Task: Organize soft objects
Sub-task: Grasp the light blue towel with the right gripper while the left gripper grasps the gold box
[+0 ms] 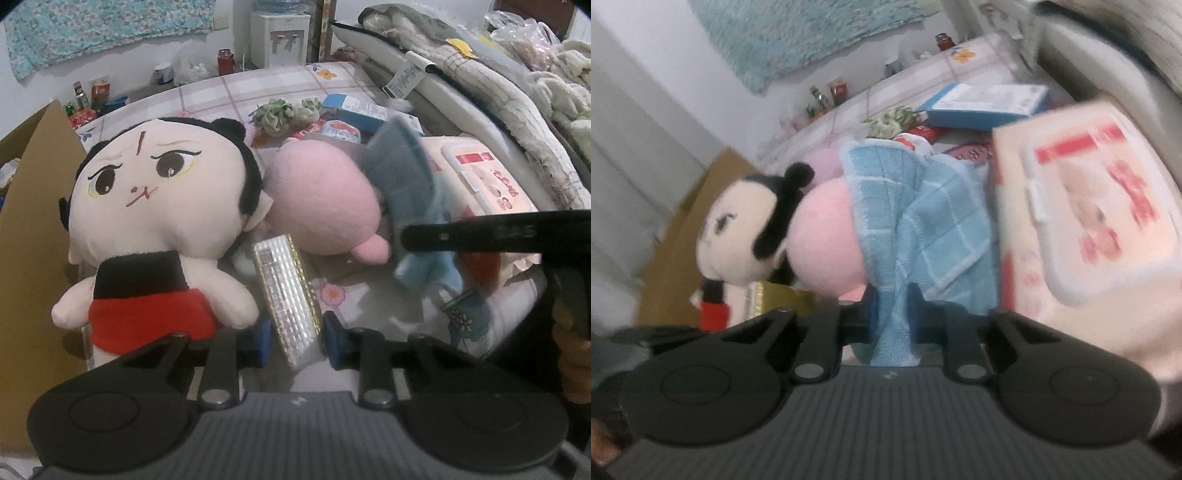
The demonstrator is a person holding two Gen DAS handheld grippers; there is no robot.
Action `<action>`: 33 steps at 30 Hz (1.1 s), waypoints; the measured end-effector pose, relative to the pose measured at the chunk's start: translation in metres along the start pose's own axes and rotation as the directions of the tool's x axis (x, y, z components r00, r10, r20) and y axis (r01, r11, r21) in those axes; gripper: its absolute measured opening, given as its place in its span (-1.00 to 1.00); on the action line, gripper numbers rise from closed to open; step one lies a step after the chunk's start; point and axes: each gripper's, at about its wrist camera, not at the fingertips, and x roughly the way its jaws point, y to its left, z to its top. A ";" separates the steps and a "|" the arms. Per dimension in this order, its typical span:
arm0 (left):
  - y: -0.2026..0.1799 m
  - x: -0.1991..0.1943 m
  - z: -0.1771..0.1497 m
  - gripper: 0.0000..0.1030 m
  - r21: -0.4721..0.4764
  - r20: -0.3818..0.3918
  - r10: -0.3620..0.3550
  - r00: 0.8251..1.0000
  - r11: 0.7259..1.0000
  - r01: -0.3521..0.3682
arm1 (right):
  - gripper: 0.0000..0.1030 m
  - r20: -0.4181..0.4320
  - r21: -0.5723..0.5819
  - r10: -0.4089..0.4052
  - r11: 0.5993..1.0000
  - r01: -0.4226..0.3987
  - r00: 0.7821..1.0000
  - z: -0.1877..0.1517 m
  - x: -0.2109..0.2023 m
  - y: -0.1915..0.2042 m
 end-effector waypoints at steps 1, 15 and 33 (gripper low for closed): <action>0.000 -0.001 -0.001 -0.45 -0.004 0.001 -0.005 1.000 1.000 0.005 | -0.73 0.002 0.042 0.048 0.998 -0.049 0.999 -0.003 -0.007 -0.004; -0.005 -0.014 -0.014 -0.45 -0.027 -0.006 -0.108 0.994 0.994 0.108 | 0.11 -0.023 0.178 -0.024 0.984 0.028 0.999 -0.055 -0.031 -0.016; 0.008 -0.007 -0.016 -0.46 -0.053 -0.006 -0.145 0.989 0.988 0.144 | 0.69 0.011 0.016 -0.184 0.983 0.184 0.983 -0.024 0.008 0.024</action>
